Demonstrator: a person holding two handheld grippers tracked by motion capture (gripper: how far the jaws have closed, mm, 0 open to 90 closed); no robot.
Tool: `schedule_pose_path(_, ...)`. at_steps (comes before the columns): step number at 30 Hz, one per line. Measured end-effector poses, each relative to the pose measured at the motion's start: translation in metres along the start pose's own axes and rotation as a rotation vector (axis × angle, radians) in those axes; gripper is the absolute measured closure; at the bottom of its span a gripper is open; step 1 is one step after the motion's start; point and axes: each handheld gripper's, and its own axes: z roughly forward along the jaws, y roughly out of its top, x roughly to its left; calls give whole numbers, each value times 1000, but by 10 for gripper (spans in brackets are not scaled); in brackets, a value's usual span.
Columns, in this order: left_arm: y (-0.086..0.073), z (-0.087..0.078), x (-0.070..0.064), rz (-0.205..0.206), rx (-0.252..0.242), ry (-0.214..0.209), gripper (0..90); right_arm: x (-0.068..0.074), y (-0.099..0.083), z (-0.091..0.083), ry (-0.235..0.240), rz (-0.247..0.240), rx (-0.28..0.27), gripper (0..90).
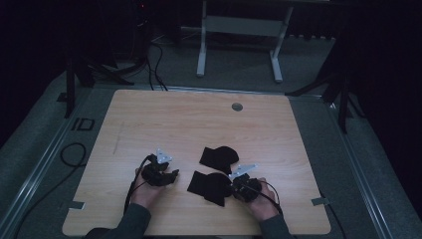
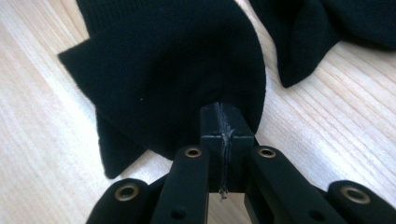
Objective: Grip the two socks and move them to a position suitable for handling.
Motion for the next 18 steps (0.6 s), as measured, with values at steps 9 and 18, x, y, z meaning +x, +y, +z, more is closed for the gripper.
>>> schedule_pose_path(9, 5, -15, -6, -14, -109, -97, 698, 1, 8, 9, 1, 4, -31, 890)
schedule_pose_path(18, 4, -14, -22, 10, -102, -212, 875, 6, 15, 16, -9, 36, -62, 888)
